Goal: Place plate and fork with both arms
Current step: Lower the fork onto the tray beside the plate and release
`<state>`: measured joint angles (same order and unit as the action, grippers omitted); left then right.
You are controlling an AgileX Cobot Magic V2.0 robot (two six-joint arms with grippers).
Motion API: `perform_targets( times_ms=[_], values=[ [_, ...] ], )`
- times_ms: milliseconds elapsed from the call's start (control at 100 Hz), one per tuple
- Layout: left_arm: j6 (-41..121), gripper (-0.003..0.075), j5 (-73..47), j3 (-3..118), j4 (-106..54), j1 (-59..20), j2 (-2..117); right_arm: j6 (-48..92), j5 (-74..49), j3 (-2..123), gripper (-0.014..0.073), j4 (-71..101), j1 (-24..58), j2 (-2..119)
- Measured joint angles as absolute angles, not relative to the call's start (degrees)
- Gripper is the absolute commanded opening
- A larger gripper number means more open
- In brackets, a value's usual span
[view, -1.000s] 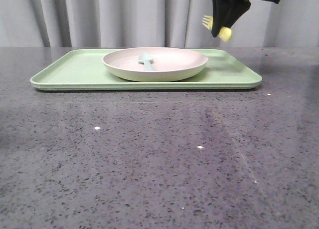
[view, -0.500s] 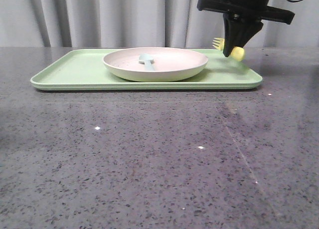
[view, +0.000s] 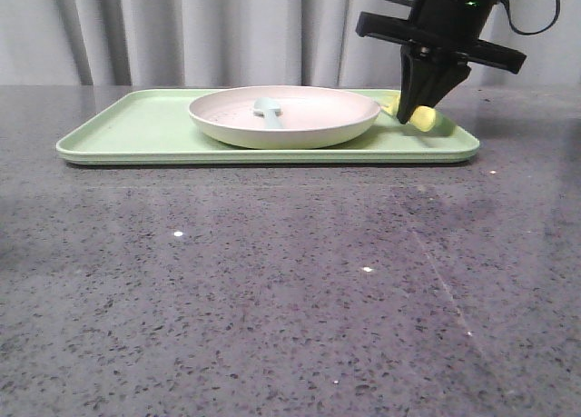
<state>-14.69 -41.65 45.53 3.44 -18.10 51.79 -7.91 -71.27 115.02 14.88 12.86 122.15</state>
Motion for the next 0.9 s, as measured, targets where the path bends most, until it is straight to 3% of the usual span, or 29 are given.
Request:
perform_targets(
  times_ms=[180,400,760,900],
  values=[
    [-14.69,0.0230,-41.65,45.53,3.44,-18.10,51.79,-7.04,-71.27,115.02,-0.0016,14.97,12.86,122.15],
    [-14.69,0.0230,-41.65,45.53,3.44,-18.10,51.79,-6.72,-71.27,115.02,0.0114,15.10,12.86,122.15],
    [-14.69,0.0230,-41.65,45.53,3.48,-18.10,51.79,-6.67,-71.27,115.02,0.0126,15.21,12.86,122.15],
    [-14.69,0.0230,-41.65,45.53,3.48,-18.10,51.79,-6.67,-71.27,115.02,0.0217,15.32,12.86,122.15]
  ],
)
